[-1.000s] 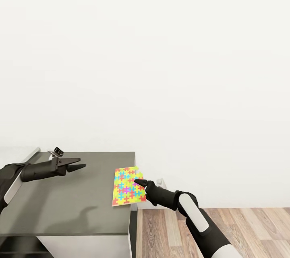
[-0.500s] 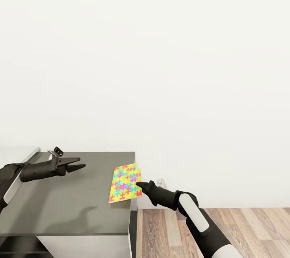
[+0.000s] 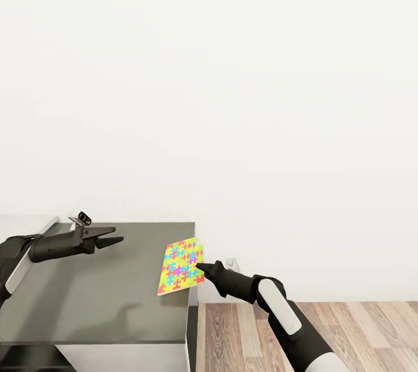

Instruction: Put all the toys in the child's room - the three board games (two on the bed and one on the table), the two jigsaw puzzles on the table, and the tennis ball on the table - inside the toy box on the table in the child's room.

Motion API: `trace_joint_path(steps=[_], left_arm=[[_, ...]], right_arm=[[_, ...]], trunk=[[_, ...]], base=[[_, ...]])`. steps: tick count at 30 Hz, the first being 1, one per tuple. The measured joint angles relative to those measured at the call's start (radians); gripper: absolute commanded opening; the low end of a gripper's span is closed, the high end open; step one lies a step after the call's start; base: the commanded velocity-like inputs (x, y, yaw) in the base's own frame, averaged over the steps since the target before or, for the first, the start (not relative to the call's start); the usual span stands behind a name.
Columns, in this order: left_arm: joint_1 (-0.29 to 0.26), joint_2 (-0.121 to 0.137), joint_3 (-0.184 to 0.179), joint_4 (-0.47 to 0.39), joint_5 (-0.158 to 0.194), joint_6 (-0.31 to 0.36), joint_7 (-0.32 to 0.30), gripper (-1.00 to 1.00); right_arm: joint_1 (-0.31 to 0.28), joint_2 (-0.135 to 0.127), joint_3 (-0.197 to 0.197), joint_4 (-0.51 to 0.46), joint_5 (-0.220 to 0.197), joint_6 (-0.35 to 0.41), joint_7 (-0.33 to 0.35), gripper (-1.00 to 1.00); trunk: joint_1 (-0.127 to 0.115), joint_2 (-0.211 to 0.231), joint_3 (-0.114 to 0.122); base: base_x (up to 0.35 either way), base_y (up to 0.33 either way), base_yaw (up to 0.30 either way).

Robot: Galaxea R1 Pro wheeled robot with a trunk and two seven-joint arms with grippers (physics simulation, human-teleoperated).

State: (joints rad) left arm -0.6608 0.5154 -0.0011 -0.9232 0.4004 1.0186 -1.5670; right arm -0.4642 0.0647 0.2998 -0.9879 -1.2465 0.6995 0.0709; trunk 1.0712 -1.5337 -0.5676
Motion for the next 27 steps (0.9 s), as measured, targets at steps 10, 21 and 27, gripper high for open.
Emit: trace_joint_path(steps=[10,21,27], left_arm=[[0.0,0.0,-0.001,0.001,-0.002,0.0,0.0,1.0],[0.0,0.002,-0.002,0.003,-0.004,0.0,0.0,1.0],[0.0,0.003,-0.004,0.003,-0.01,0.0,0.0,1.0]], right_arm=[[0.0,0.004,-0.002,0.0,0.002,-0.001,0.0,-1.0],[0.0,-0.006,-0.006,-0.007,0.004,-0.001,0.001,-1.0],[0.0,0.0,-0.006,-0.007,0.007,-0.009,0.069,-1.0]], trunk=[[-0.038,0.07,0.031],[-0.081,0.147,0.066],[-0.104,0.189,0.085]], base=[[0.0,0.0,0.0],[0.0,0.0,0.0],[0.0,0.0,0.0]])
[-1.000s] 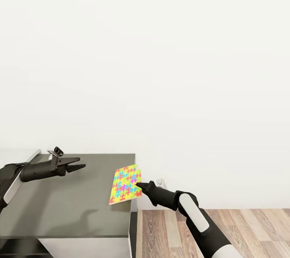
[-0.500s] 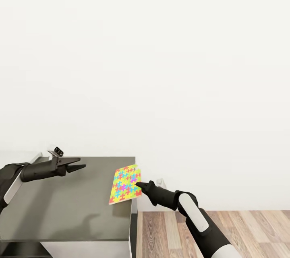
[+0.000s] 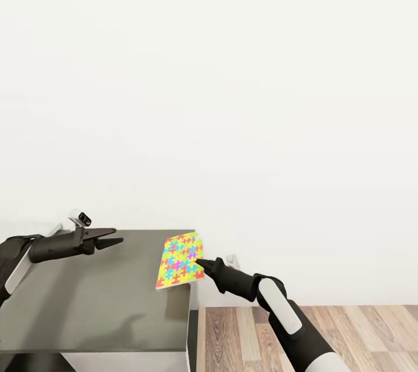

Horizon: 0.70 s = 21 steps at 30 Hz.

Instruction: Put all the toys in the child's room - the three board games (two on the bed and one on the table), the two jigsaw puzzles on the table, and the tennis ball on the table - inside the toy box on the table in the child's room.

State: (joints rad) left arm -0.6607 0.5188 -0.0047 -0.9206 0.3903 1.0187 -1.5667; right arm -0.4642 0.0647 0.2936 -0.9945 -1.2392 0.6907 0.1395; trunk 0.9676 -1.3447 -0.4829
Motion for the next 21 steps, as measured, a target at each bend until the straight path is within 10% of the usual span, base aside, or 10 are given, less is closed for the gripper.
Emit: trace_joint_path(steps=[21], left_arm=[[0.0,0.003,-0.005,0.005,-0.002,0.0,0.0,1.0]], right_arm=[[0.0,0.003,-0.003,0.0,0.0,-0.005,0.046,-1.0]], trunk=[[-0.081,0.147,0.066]], base=[[-0.066,0.0,0.0]])
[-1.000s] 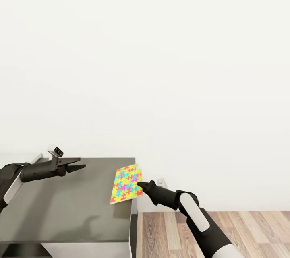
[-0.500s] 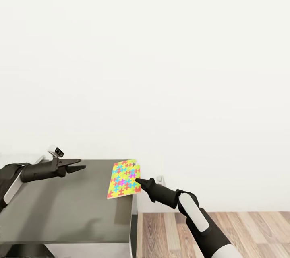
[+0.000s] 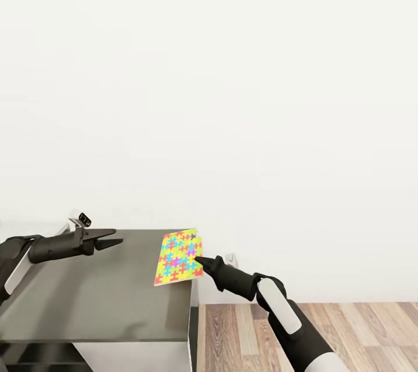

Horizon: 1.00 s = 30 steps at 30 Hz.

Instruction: Put all the toys in the child's room - the three board games (two on the bed and one on the table), the two jigsaw puzzles on the table, and the tennis ball on the table - inside the toy box on the table in the child's room.

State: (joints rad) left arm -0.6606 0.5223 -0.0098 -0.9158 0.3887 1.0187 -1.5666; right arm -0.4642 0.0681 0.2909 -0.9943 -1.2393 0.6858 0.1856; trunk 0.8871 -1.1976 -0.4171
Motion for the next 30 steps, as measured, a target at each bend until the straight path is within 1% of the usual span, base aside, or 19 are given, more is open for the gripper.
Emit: trace_joint_path(steps=[5,10,18,30], left_arm=[[0.0,0.0,0.0,0.0,0.0,0.0,0.0,1.0],[0.0,-0.003,-0.002,0.0,0.001,0.0,0.0,1.0],[0.0,-0.001,0.002,0.001,0.003,-0.001,0.0,1.0],[0.0,-0.01,-0.005,0.0,0.003,-0.001,0.0,1.0]], right_arm=[[0.0,-0.005,-0.001,0.0,-0.001,0.0,0.006,-1.0],[0.001,0.0,0.003,0.0,0.005,-0.001,0.013,-1.0],[0.0,-0.013,0.0,0.007,0.002,0.002,0.013,-1.0],[0.016,-0.019,0.002,-0.003,0.007,0.002,0.011,-1.0]], trunk=[[-0.019,0.035,0.016],[-0.038,0.07,0.031],[-0.069,0.126,0.056],[-0.115,0.21,0.094]], base=[[0.0,0.0,0.0],[0.0,0.0,0.0],[0.0,0.0,0.0],[-0.001,0.0,0.0]])
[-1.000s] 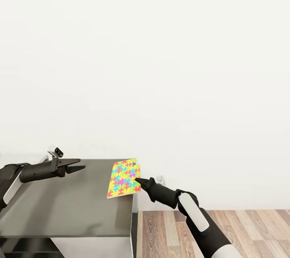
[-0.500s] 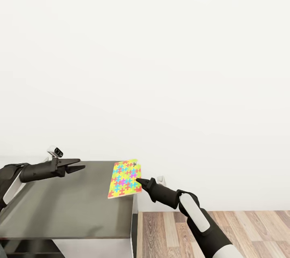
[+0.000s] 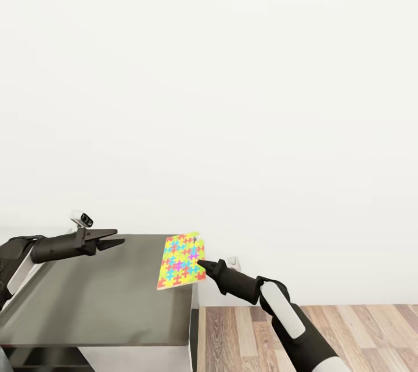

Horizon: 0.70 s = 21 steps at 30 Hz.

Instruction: Put all the toys in the child's room - the three board games (two on the bed and one on the table), the two jigsaw puzzles on the table, and the tennis ball on the table - inside the toy box on the table in the child's room.

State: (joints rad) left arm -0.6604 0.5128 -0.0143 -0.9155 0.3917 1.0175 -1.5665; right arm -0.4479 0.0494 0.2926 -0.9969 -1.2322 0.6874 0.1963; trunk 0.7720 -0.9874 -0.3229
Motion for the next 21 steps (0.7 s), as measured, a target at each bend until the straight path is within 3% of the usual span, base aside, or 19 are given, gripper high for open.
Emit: trace_joint_path(steps=[6,11,14,21], left_arm=[[0.0,0.003,-0.001,0.0,-0.001,0.001,0.0,1.0],[0.0,0.006,-0.001,0.0,-0.002,0.001,0.0,1.0],[0.0,0.007,-0.001,0.0,-0.002,0.001,0.0,1.0],[0.0,0.0,-0.002,0.001,-0.005,0.001,0.0,1.0]], right_arm=[[0.0,-0.02,0.0,-0.011,-0.007,0.002,0.014,-1.0],[-0.001,-0.022,0.0,-0.011,0.0,-0.001,0.126,-1.0],[-0.001,-0.022,-0.001,-0.011,0.004,-0.002,0.157,-1.0],[-0.002,-0.02,-0.003,0.0,0.009,-0.007,0.168,-1.0]], trunk=[[-0.023,0.042,0.019],[-0.042,0.077,0.035],[-0.054,0.098,0.044],[-0.081,0.147,0.066]], base=[[-0.185,0.0,0.0],[-0.048,0.0,0.0],[-0.009,0.0,0.0],[-0.001,0.0,0.0]])
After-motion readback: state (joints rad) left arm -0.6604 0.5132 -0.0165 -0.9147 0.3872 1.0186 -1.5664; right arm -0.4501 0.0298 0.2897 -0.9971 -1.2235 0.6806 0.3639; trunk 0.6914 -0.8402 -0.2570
